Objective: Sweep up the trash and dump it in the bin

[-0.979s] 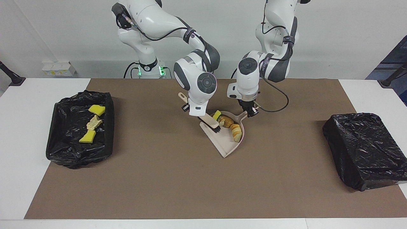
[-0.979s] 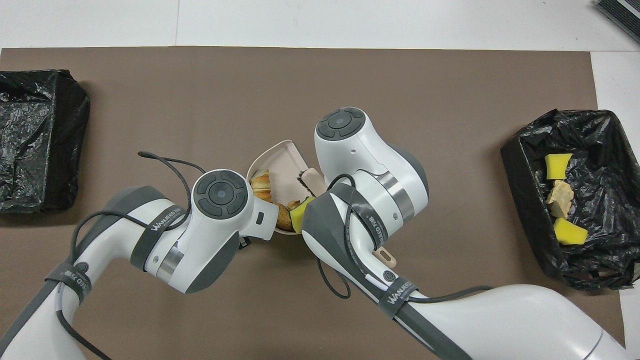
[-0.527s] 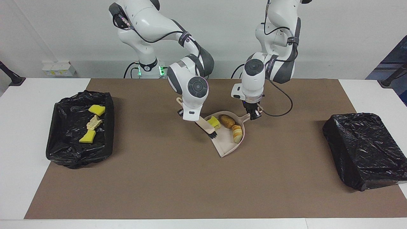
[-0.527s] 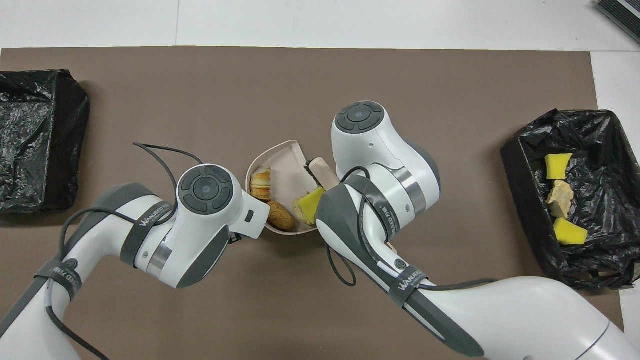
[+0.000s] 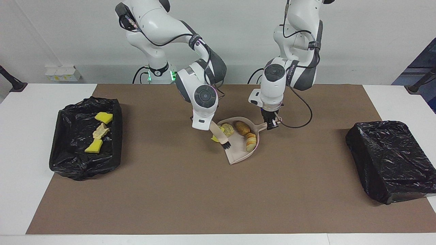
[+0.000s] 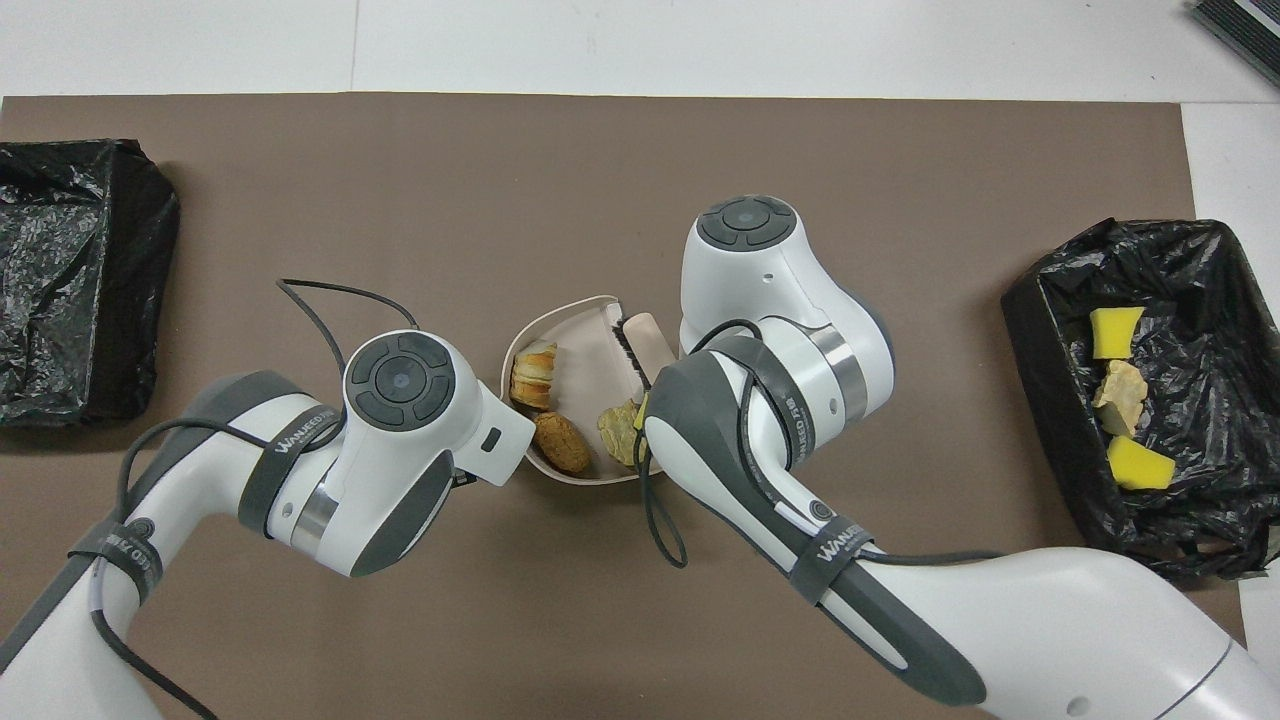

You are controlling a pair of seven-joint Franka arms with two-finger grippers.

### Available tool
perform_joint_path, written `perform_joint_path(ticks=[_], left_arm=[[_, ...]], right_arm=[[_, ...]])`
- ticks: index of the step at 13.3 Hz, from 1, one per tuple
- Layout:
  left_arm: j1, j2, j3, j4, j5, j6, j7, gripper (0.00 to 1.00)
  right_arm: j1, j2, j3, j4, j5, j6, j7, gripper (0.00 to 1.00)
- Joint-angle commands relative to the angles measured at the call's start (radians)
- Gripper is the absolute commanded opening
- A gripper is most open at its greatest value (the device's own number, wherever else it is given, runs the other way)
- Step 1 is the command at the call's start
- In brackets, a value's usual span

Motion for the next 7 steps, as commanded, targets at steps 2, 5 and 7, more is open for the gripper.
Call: perform_joint_path(ticks=[2,5,7], left_arm=[[-0.003,-0.020,-0.009,-0.025,-0.022,0.028,0.051,0.00],[-0.032,-0.021,-0.009,-0.025,-0.022,0.026,0.068,0.00],[-0.032,-0.021,-0.009,-0.027,-0.022,0.025,0.110,0.00]], right_arm=[[-0.014,-0.028,0.011,-0.018,0.030,0.024,0.082,0.00],[-0.052,-0.025,-0.004,-0.008,0.012,-0.033,0.179,0.00],[-0.077,-0.011,-0.016,0.025,-0.046,-0.061,0.185,0.00]])
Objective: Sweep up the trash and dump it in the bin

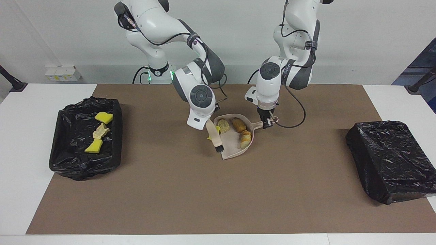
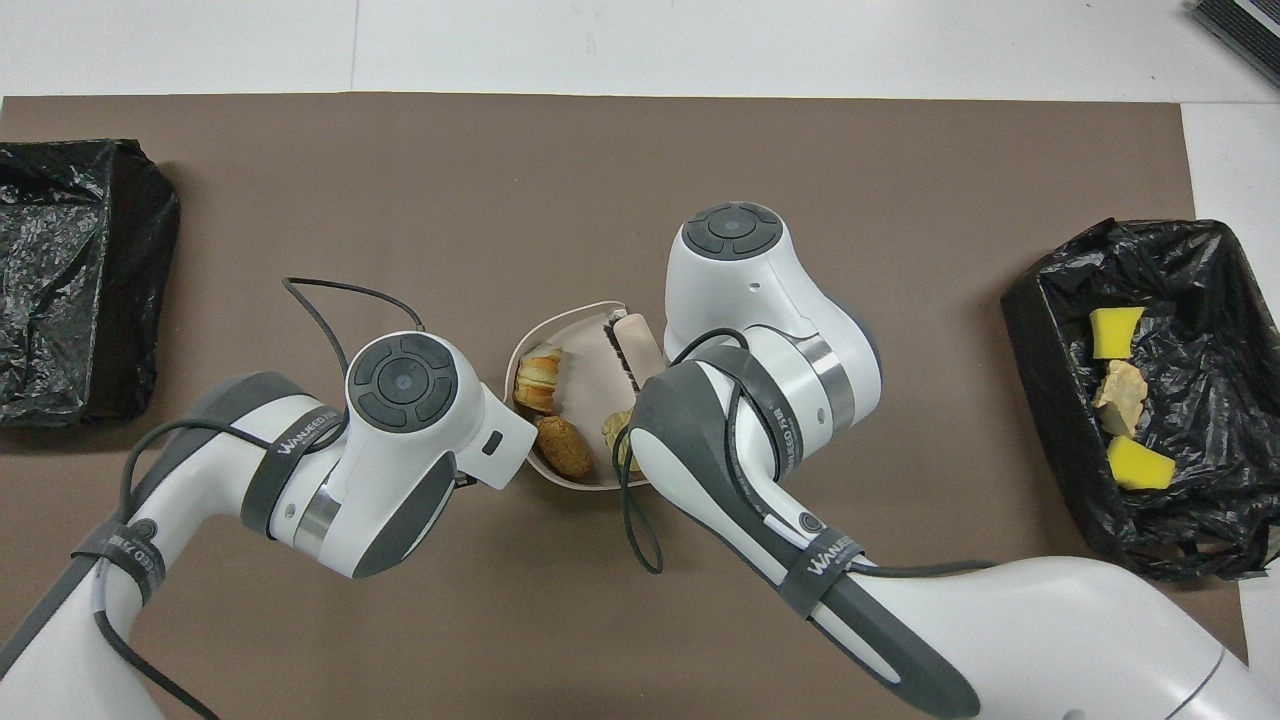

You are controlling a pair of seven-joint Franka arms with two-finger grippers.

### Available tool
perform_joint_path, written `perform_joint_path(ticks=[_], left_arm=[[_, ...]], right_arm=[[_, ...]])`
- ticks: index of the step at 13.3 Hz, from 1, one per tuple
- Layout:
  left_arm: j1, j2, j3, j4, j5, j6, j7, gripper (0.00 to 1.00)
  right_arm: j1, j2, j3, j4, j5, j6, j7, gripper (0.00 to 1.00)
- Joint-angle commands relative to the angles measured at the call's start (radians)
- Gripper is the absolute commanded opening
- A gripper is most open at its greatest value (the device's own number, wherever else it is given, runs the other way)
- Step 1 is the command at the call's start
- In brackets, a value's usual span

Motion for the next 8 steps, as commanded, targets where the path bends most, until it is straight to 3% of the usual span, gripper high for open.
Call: perform_joint_path(ticks=[1,4,8], left_arm=[[-0.013,-0.021,0.011,-0.027,-0.019,0.020,0.051,0.00],[-0.027,-0.027,0.011,-0.028,-0.019,0.003,0.050,0.00],[-0.025,-0.030,0.011,-0.028,-0.019,-0.021,0.053,0.00]], right_arm=[[-0.055,-0.005,0.001,-0.024,-0.065,-0.022,0.031,0.00],[-0.045,-0.015,0.009,-0.144,-0.059,0.006,0.141,0.00],[0.001,-0.018,0.015,-0.164,0.123,0.069,0.194,0.00]])
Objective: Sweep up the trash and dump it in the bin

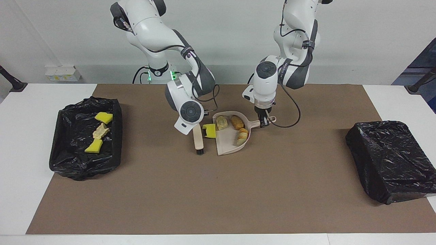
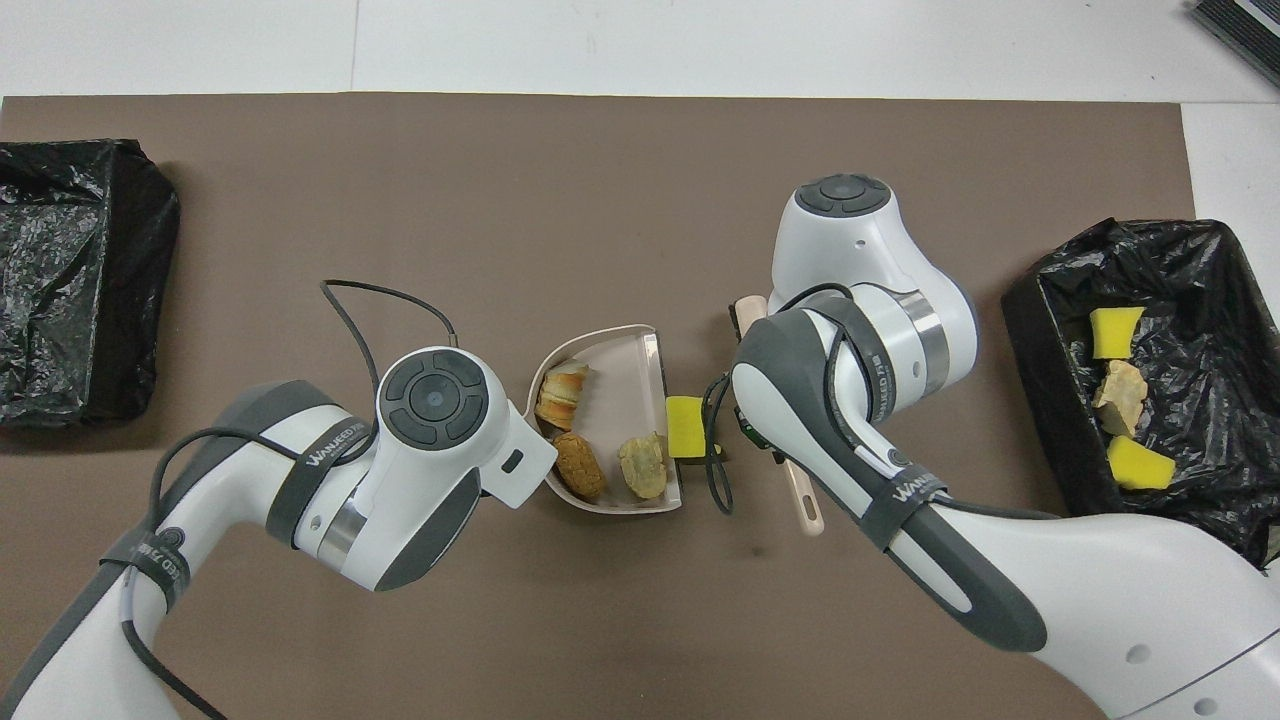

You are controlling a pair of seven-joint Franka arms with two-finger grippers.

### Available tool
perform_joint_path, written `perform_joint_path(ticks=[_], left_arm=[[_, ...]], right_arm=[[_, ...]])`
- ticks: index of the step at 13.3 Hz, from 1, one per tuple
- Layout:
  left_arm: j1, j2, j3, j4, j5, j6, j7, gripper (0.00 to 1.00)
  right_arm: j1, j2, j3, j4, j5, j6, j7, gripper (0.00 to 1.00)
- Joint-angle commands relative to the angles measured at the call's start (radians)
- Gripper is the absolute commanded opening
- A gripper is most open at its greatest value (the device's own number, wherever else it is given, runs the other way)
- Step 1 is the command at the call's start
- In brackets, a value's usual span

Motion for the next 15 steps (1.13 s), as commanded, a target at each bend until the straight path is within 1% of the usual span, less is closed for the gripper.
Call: perform_joint_path(ticks=[1,3,5,8,10,11,13,15], left_arm=[[-0.014,-0.030,0.011,-0.028,-0.020,-0.019,0.020,0.00],[-0.011,-0.030,0.011,-0.028,-0.020,-0.019,0.017,0.00],[-0.008,-0.030,0.013,-0.028,-0.020,-0.022,0.022,0.00],[0.007,-0.027,0.013,-0.026,-0.020,-0.016,0.040,0.00],[0.042,-0.021,0.013,-0.025,-0.057,-0.012,0.113,0.00],[0.047,-0.021,0.013,-0.020,-0.069,-0.010,0.129,0.00],[0.068,-0.019,0.013,-0.019,-0.080,-0.007,0.144,0.00],[0.090,-0.007,0.013,-0.011,-0.123,-0.004,0.202,0.00]], right_arm=[[0.030,-0.025,0.011,-0.020,0.113,0.057,0.033,0.00],[0.058,-0.025,0.011,-0.016,0.183,0.094,0.039,0.00],[0.076,-0.030,0.010,-0.023,0.201,0.134,0.030,0.00],[0.061,-0.047,0.002,-0.059,0.178,0.122,-0.009,0.00],[0.031,-0.039,0.002,-0.040,0.104,0.078,-0.001,0.00],[0.023,-0.039,0.001,-0.013,0.087,0.050,0.000,0.00],[0.005,-0.037,0.001,-0.003,0.083,0.035,0.005,0.00],[0.004,-0.039,0.001,-0.008,0.080,0.036,0.011,0.00]])
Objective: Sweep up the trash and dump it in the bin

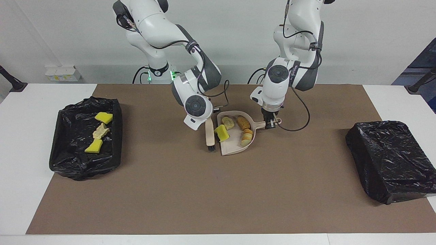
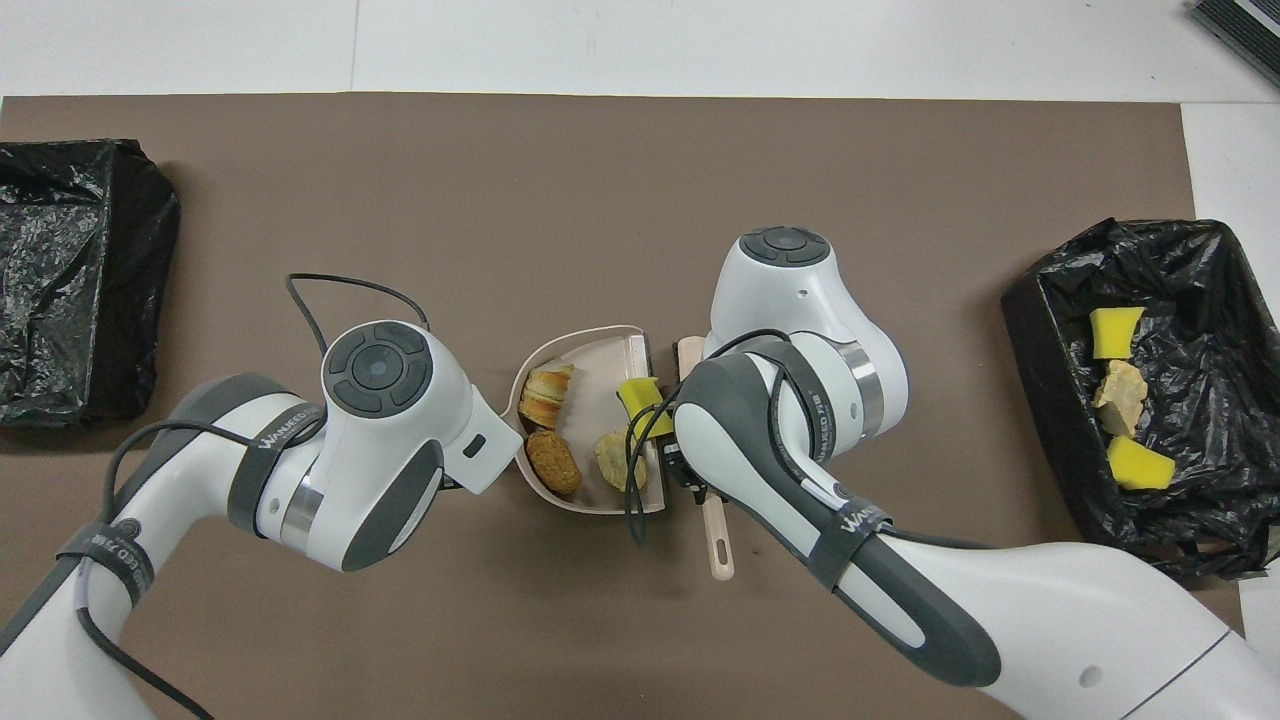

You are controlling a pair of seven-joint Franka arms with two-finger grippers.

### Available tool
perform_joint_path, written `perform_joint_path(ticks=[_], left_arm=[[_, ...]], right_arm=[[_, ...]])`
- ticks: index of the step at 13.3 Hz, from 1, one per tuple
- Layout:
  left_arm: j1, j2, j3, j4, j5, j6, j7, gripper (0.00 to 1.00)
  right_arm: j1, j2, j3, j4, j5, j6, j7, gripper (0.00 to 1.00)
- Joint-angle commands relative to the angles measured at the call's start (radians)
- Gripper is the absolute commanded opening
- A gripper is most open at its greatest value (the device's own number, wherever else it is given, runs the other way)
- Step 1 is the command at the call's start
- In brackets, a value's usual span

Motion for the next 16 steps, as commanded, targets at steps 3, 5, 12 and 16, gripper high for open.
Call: perform_joint_path(ticks=[3,5,12,16], left_arm=[[0.035,-0.010,-0.004,-0.013,-0.044,0.003,0.073,0.00],[0.026,-0.015,-0.002,-0.017,-0.044,0.002,0.069,0.00],[-0.034,-0.009,-0.005,-0.025,-0.044,0.049,-0.009,0.00],[-0.045,-0.002,-0.004,-0.017,-0.047,0.074,-0.046,0.00]], right_arm=[[-0.001,-0.014,0.006,-0.003,-0.019,-0.017,0.004,0.00],[0.002,-0.014,0.011,-0.010,-0.019,0.000,0.021,0.00],[0.074,-0.008,0.015,-0.003,0.149,0.185,0.140,0.00],[0.066,-0.013,0.015,-0.003,0.157,0.192,0.143,0.00]])
